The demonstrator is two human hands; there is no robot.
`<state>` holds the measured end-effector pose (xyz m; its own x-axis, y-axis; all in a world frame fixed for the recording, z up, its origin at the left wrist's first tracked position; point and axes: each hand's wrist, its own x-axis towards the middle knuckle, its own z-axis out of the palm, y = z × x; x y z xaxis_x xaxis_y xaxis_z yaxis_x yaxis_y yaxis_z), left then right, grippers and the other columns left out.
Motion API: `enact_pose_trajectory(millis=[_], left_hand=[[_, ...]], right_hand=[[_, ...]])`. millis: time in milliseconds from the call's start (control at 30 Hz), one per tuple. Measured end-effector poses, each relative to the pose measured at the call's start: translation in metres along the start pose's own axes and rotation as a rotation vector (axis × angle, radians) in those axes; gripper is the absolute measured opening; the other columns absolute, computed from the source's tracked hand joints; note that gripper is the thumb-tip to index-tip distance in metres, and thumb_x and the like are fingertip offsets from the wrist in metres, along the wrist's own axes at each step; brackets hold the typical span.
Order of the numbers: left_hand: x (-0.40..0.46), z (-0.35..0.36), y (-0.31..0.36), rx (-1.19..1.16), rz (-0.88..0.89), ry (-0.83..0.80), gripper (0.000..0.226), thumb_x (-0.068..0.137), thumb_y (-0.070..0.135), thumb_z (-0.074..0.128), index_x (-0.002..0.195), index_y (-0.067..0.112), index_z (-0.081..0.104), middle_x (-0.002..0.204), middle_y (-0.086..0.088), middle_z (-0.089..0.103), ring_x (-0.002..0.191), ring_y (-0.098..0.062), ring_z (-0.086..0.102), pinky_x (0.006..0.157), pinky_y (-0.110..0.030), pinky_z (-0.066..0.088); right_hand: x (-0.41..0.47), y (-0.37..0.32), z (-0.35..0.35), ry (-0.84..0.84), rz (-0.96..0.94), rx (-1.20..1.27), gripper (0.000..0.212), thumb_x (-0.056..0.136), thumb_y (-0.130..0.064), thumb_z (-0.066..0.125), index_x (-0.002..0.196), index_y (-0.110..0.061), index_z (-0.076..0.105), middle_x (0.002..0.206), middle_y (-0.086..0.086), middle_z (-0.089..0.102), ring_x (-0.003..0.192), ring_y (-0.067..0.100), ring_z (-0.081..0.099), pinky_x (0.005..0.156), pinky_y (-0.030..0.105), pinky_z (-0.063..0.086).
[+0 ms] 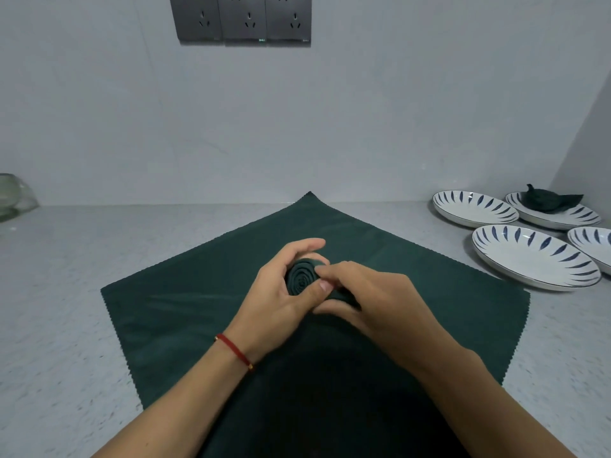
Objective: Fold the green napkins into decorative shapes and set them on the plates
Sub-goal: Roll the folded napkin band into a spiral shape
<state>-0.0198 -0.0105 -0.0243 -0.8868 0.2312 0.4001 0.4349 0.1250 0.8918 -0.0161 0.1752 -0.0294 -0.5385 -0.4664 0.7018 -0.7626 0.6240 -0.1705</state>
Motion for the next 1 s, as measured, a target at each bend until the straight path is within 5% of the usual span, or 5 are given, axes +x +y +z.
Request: enact_pose_trajectory(millis=[233,433,567,700,1000], left_hand=[[-0.001,-0.014,0.002,0.035,0.032,-0.102,0.042,0.09,0.02,0.07,0.13,0.018,0.059,0.115,-0.002,0.066,0.108,-0.02,0.064,0.095,-0.036,0.053],[-0.003,-0.017,0.005,0.126,0.023,-0.211,0.063,0.078,0.031,0.083,0.134,0.029,0.056,0.128,0.001,0.062,0.123,-0.022,0.059,0.103,-0.043,0.05],[-0.002,-0.015,0.005,0.419,0.168,-0.157,0.069,0.072,0.027,0.089,0.133,0.032,0.057,0.128,0.014,0.054,0.126,-0.012,0.053,0.104,-0.033,0.047],[0.0,-0.022,0.004,0.398,0.169,-0.107,0.073,0.072,0.027,0.089,0.137,0.035,0.056,0.121,0.005,0.048,0.121,-0.017,0.05,0.103,-0.03,0.045],[-0.002,-0.016,0.007,0.548,0.308,-0.02,0.086,0.064,0.028,0.093,0.141,0.031,0.054,0.128,0.019,0.061,0.126,-0.015,0.052,0.105,-0.034,0.046]], right_hand=[[-0.001,-0.004,-0.003,0.092,0.037,0.161,0.027,0.088,-0.014,0.076,0.115,-0.011,0.072,0.103,-0.004,0.074,0.094,0.006,0.069,0.082,0.023,0.053],[0.001,-0.006,-0.013,0.119,0.115,0.219,0.018,0.08,-0.019,0.085,0.095,-0.014,0.076,0.09,-0.01,0.073,0.084,0.0,0.066,0.078,0.01,0.048],[0.001,-0.007,-0.018,0.088,0.185,0.347,0.015,0.078,-0.016,0.086,0.089,-0.016,0.077,0.084,-0.014,0.072,0.079,0.004,0.069,0.074,0.018,0.052],[0.0,-0.003,-0.023,0.024,0.209,0.459,0.013,0.083,-0.007,0.08,0.095,-0.012,0.078,0.083,-0.011,0.074,0.073,0.007,0.073,0.073,0.018,0.056],[0.0,-0.007,-0.013,0.17,0.313,0.446,0.013,0.077,-0.017,0.086,0.086,-0.014,0.076,0.075,-0.008,0.072,0.062,0.013,0.068,0.062,0.031,0.057]])
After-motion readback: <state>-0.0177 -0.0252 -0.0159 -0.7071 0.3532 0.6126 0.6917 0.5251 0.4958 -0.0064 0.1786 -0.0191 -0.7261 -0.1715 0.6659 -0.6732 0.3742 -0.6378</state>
